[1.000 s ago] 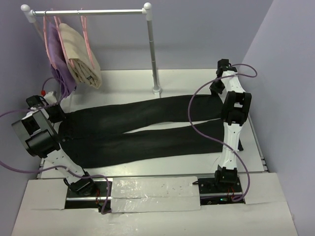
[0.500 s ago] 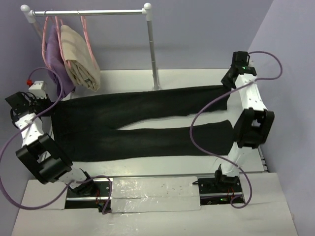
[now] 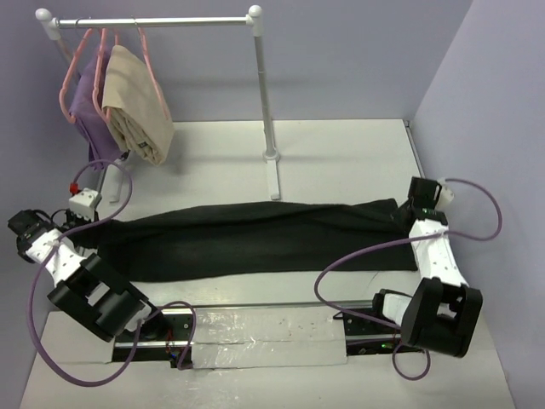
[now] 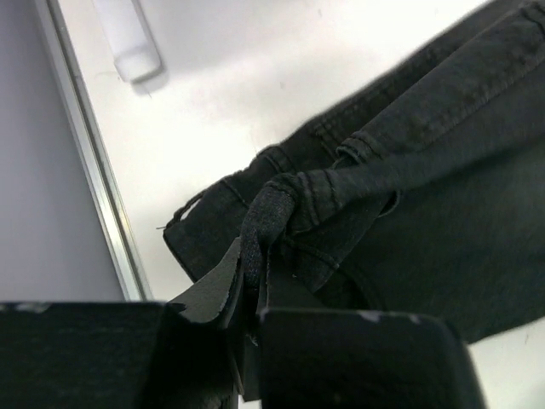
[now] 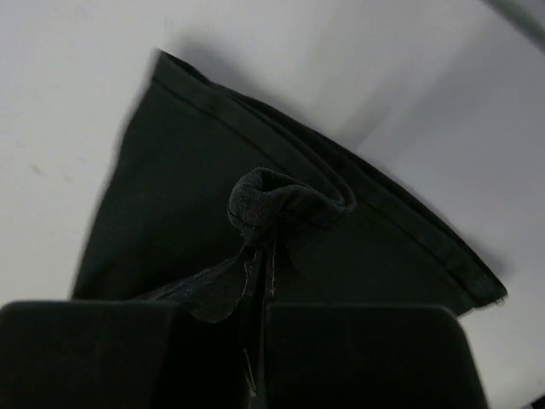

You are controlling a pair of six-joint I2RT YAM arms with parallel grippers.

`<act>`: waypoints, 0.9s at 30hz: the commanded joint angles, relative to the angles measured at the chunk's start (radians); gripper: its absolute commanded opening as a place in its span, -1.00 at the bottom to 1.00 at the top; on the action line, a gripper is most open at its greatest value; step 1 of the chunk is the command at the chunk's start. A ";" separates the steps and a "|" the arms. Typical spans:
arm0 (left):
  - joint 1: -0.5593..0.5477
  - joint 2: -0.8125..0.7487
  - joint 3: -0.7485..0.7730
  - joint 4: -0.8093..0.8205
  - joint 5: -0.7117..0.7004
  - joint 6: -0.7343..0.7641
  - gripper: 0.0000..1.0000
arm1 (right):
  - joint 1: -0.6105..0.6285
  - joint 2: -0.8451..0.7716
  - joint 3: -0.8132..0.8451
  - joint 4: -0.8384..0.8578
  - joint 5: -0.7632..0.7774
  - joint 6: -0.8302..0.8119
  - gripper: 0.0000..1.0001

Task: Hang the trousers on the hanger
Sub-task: Fold the trousers at the center of the board.

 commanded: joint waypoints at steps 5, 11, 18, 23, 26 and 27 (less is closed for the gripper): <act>0.137 0.013 0.047 -0.336 0.128 0.476 -1.00 | -0.109 -0.169 -0.177 0.076 -0.034 0.097 -1.00; 0.272 0.103 0.125 -0.515 0.176 0.698 -1.00 | -0.245 -0.380 -0.185 0.012 -0.034 0.060 -1.00; 0.341 0.154 0.155 -0.623 0.170 0.861 -1.00 | -0.253 -0.413 -0.122 -0.031 -0.035 0.003 -1.00; 0.378 0.107 0.078 -0.580 0.116 0.901 -1.00 | -0.253 -0.434 -0.164 -0.068 0.008 0.052 -1.00; 0.410 0.131 0.079 -0.597 0.096 0.946 -1.00 | -0.268 -0.479 -0.168 -0.091 0.043 0.110 -1.00; 0.416 0.140 0.086 -0.609 0.095 0.960 -0.99 | -0.276 -0.496 -0.171 -0.095 0.051 0.123 -1.00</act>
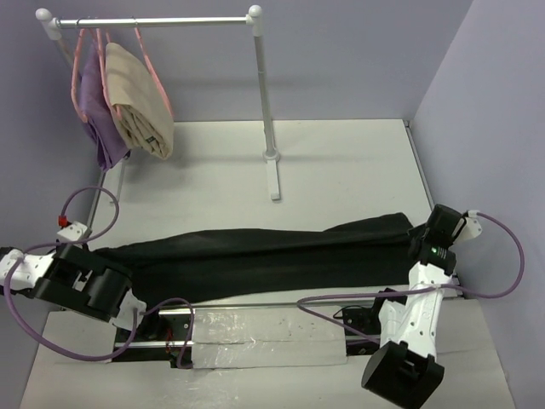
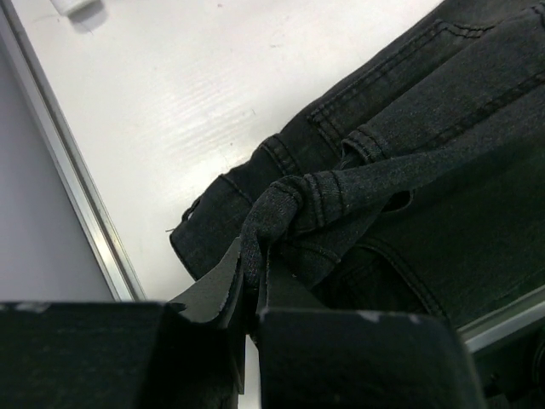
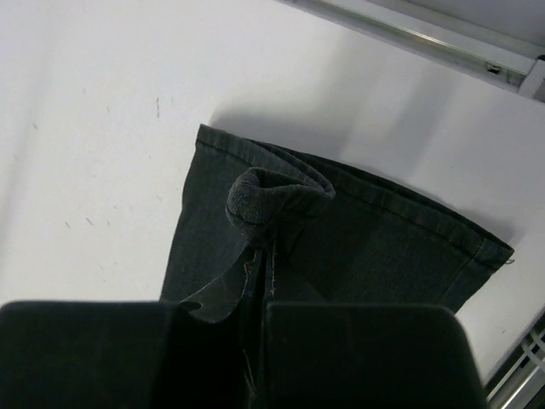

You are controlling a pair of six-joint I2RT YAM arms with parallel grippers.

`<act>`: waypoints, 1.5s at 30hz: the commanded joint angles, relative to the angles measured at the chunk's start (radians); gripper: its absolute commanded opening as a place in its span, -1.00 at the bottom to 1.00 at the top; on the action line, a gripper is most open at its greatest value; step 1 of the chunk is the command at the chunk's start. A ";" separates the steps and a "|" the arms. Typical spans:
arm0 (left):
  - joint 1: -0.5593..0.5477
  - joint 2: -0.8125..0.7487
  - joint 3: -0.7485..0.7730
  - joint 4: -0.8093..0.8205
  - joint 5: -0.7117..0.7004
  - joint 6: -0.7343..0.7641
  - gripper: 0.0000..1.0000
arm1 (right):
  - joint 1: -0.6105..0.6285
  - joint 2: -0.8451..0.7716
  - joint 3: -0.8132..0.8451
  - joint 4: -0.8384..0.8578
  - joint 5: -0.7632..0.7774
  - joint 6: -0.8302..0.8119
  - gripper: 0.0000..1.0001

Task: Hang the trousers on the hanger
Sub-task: Fold the trousers at the center of the board.

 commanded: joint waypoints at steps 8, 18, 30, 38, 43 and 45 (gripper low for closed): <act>0.068 0.030 -0.008 -0.072 -0.091 0.295 -0.87 | -0.079 -0.214 -0.013 -0.044 0.174 0.109 -0.44; 0.120 0.024 -0.011 -0.075 -0.101 0.345 0.19 | -0.079 -0.317 0.032 -0.146 0.343 0.213 0.83; 0.119 0.024 0.222 -0.078 0.112 0.072 0.41 | 0.316 -0.033 0.125 0.022 0.039 -0.054 0.42; 0.073 -0.051 0.201 -0.076 0.119 0.014 0.39 | 0.683 0.153 0.118 -0.042 0.132 0.038 0.39; -0.050 -0.177 0.026 -0.017 -0.064 0.005 0.27 | 0.805 0.310 0.113 -0.127 0.142 0.100 0.30; -0.149 -0.277 -0.127 0.208 -0.155 -0.194 0.26 | 0.869 0.414 0.114 -0.161 0.127 0.124 0.30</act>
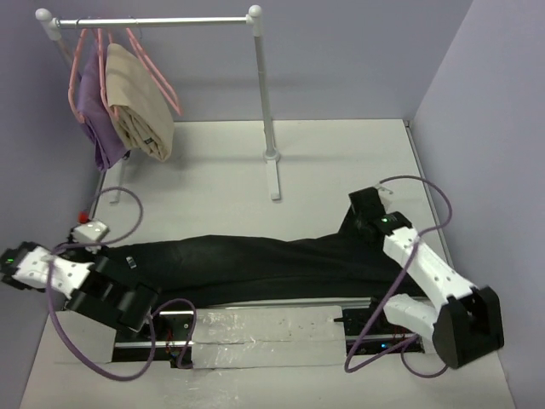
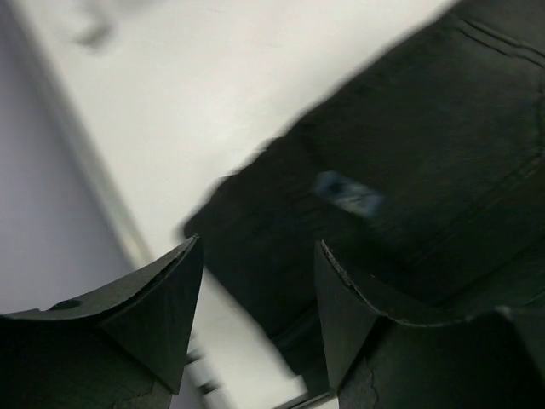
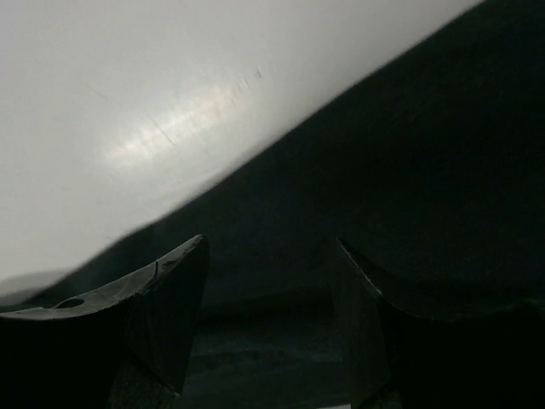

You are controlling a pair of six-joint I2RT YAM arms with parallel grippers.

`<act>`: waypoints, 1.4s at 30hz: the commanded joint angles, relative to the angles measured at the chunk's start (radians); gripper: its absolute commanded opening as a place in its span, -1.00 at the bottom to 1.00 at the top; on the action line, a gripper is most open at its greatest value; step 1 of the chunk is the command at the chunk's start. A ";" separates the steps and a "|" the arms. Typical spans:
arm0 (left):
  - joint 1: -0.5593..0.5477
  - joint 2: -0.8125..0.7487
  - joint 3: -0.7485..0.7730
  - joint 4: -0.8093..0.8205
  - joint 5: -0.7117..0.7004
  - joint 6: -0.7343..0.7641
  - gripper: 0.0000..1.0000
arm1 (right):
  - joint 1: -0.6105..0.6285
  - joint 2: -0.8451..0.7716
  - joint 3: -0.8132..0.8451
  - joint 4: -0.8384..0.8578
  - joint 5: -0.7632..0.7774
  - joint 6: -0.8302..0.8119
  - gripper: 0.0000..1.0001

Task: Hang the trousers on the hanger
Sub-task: Fold the trousers at the center of the board.

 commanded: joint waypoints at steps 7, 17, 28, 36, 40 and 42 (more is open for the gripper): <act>-0.270 -0.156 -0.345 0.545 -0.290 -0.525 0.24 | 0.133 0.288 -0.072 0.030 -0.128 0.121 0.30; -0.430 0.095 -0.427 0.987 -0.430 -0.796 0.15 | 0.132 0.581 0.107 0.067 -0.062 0.127 0.31; -0.549 0.272 -0.255 1.120 -0.396 -0.991 0.11 | 0.015 0.885 0.644 0.027 0.088 -0.011 0.32; -0.545 0.208 -0.172 1.024 -0.344 -1.042 0.13 | -0.069 0.691 0.580 -0.002 0.049 -0.023 0.32; -0.520 0.087 -0.149 0.861 -0.342 -1.019 0.18 | -0.234 0.409 0.277 0.094 -0.098 0.058 0.26; -0.503 0.073 -0.128 0.817 -0.391 -1.014 0.22 | -0.269 0.340 0.145 0.136 -0.120 0.099 0.26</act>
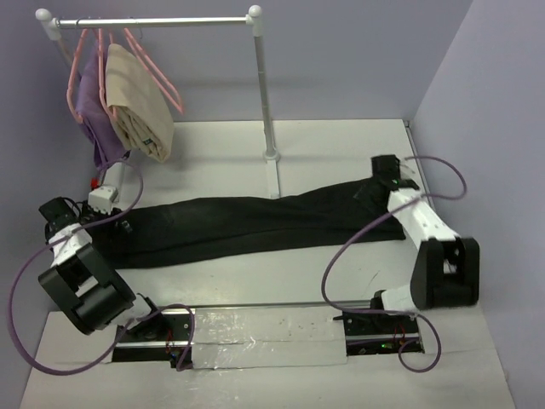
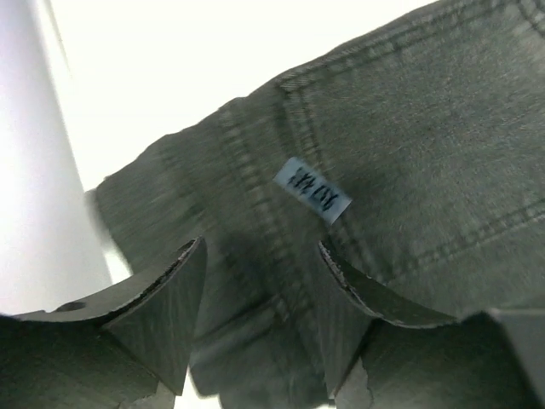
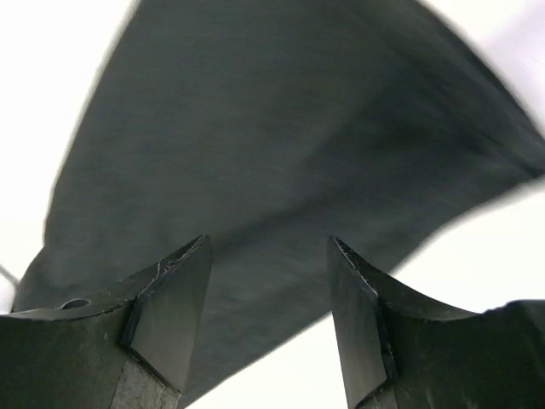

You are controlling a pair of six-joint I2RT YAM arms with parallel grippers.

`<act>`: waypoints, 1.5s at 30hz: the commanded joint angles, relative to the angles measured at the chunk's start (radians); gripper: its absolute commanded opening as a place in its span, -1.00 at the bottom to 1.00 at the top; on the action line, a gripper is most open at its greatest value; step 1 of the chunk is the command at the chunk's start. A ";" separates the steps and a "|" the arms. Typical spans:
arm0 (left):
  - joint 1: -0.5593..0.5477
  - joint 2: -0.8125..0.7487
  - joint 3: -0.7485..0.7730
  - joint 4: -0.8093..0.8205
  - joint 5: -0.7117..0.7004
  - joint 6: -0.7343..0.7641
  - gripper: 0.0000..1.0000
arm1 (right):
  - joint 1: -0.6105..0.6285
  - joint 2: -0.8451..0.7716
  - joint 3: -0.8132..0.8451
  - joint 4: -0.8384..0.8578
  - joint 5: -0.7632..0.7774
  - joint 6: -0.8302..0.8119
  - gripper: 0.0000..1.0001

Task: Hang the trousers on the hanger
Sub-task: Fold the trousers at the center of the board.

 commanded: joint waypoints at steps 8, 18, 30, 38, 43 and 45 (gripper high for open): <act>0.120 0.038 0.117 -0.246 -0.131 -0.037 0.26 | -0.087 -0.067 -0.237 0.213 -0.082 0.194 0.27; 0.129 0.071 0.039 -0.111 -0.212 -0.098 0.27 | -0.088 0.032 -0.253 0.275 -0.018 0.203 -0.17; 0.149 0.125 0.026 -0.123 -0.195 -0.066 -1.00 | -0.085 -0.097 -0.221 0.171 0.056 0.095 -0.66; 0.155 0.095 0.057 -0.147 -0.172 -0.060 -1.00 | -0.085 -0.047 -0.181 0.126 0.070 0.038 -0.25; 0.156 0.073 0.048 -0.150 -0.180 -0.045 -1.00 | -0.088 0.042 -0.178 0.170 0.077 0.047 -0.70; 0.158 0.064 0.046 -0.156 -0.174 -0.034 -0.99 | -0.088 0.062 -0.174 0.178 0.079 0.047 -0.87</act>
